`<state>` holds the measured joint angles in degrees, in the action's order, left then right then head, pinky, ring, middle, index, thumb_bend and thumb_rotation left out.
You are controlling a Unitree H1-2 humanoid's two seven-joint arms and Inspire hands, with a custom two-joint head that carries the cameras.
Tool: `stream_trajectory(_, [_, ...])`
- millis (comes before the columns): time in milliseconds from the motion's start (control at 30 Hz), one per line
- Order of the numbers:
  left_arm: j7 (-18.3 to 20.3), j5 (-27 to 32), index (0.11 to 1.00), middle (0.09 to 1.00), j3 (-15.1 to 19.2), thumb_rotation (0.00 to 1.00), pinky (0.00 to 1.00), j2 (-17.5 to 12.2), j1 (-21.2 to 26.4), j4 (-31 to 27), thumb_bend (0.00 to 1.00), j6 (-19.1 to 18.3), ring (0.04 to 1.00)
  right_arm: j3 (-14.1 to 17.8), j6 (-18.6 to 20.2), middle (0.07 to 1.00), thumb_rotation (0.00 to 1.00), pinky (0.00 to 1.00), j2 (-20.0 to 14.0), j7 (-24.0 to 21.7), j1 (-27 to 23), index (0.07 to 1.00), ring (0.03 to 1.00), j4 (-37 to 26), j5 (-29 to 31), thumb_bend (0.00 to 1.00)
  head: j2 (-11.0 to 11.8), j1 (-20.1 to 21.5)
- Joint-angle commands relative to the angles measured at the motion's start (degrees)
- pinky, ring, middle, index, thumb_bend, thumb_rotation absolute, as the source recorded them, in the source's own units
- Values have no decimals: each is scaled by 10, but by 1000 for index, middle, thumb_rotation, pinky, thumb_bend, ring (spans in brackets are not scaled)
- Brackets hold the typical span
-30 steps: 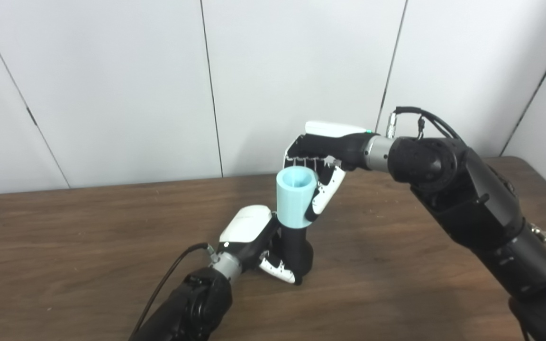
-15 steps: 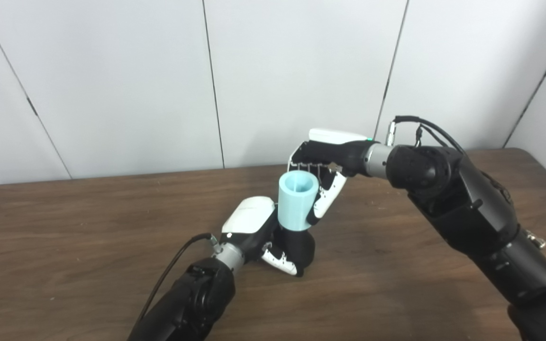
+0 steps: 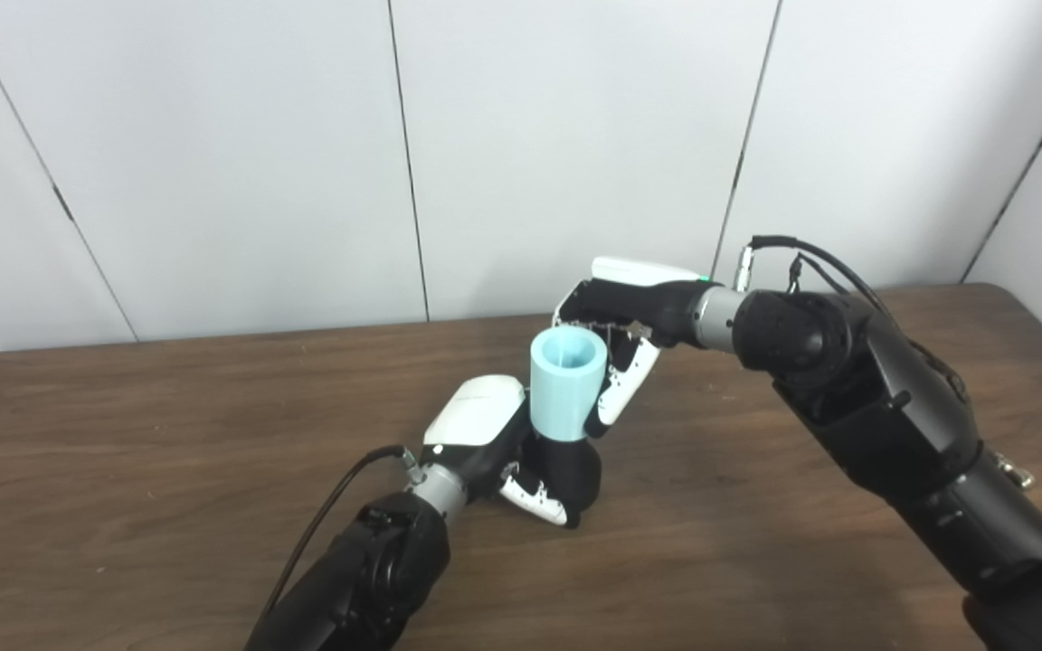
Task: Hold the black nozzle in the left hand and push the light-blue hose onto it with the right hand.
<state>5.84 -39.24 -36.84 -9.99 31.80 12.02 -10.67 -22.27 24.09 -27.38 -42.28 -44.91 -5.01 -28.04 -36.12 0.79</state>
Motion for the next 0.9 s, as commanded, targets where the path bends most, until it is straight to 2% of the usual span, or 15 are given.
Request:
stream_trajectory(0, [86, -22, 483, 481, -35, 0, 408, -17, -40, 40, 527, -33, 458, 6, -18, 484, 0, 404, -1, 20, -16, 484, 452, -4, -5, 521, 2, 3])
stream_trajectory(167, [82, -24, 482, 484, -36, 0, 419, -17, -39, 45, 526, -29, 465, 23, -8, 513, 0, 378, -9, 13, -29, 527, 408, -19, 9, 514, 7, 4])
stream_trajectory(200, [81, -23, 484, 481, -35, 0, 413, -17, -39, 47, 527, -28, 465, 28, -4, 633, 38, 409, -11, 10, -33, 678, 508, -21, 14, 751, 7, 5])
stream_trajectory(233, [79, -22, 485, 480, -35, 0, 408, -16, -38, 50, 527, -27, 464, 32, 0, 694, 61, 434, -14, 4, -39, 745, 566, -21, 20, 842, 8, 5])
stream_trajectory(267, [78, -22, 486, 476, -35, 0, 397, -15, -37, 53, 527, -26, 457, 34, 3, 770, 98, 511, -19, -4, -45, 814, 665, -20, 24, 912, 9, 6])
stream_trajectory(333, [76, -21, 488, 470, -34, 0, 375, -13, -36, 55, 527, -25, 446, 34, 11, 916, 167, 730, -30, -23, -61, 943, 850, -19, 29, 983, 10, 5])
stream_trajectory(400, [74, -19, 491, 461, -33, 0, 364, -12, -36, 57, 527, -23, 436, 33, 22, 985, 172, 808, -41, -45, -73, 991, 920, -24, 28, 999, 12, 5])
stream_trajectory(533, [72, -17, 493, 456, -31, 0, 360, -12, -36, 60, 527, -20, 430, 45, 28, 999, 136, 737, -52, -90, -84, 1000, 927, -38, 9, 999, 12, 4])
stream_trajectory(567, [72, -17, 493, 455, -31, 0, 359, -11, -35, 61, 527, -20, 429, 52, 28, 1000, 89, 622, -51, -103, -85, 1000, 768, -42, -1, 994, 12, 4])
stream_trajectory(600, [72, -18, 493, 454, -32, 0, 359, -11, -35, 62, 527, -20, 429, 61, 28, 1000, 73, 582, -51, -119, -85, 1000, 714, -48, -19, 992, 12, 4])
stream_trajectory(633, [72, -18, 493, 457, -32, 0, 359, -11, -36, 62, 527, -20, 431, 65, 28, 1000, 41, 586, -54, -134, -84, 1000, 767, -57, -45, 983, 13, 4])
stream_trajectory(667, [73, -18, 492, 460, -32, 0, 363, -12, -36, 60, 527, -20, 434, 67, 28, 1000, 17, 643, -57, -143, -83, 1000, 875, -67, -69, 968, 13, 3])
stream_trajectory(733, [73, -19, 493, 455, -33, 0, 366, -13, -38, 58, 527, -20, 433, 64, 27, 1000, 9, 721, -67, -134, -82, 1000, 948, -84, -86, 961, 13, 3])
stream_trajectory(800, [75, -19, 493, 453, -33, 0, 366, -14, -38, 57, 527, -21, 430, 78, 0, 1000, 82, 881, -70, -102, -74, 1000, 990, -93, -64, 987, 11, 3])
stream_trajectory(867, [75, -20, 492, 454, -34, 0, 366, -15, -36, 60, 527, -20, 430, 107, -18, 1000, 145, 967, -64, -85, -65, 1000, 998, -96, -14, 999, 12, 5])
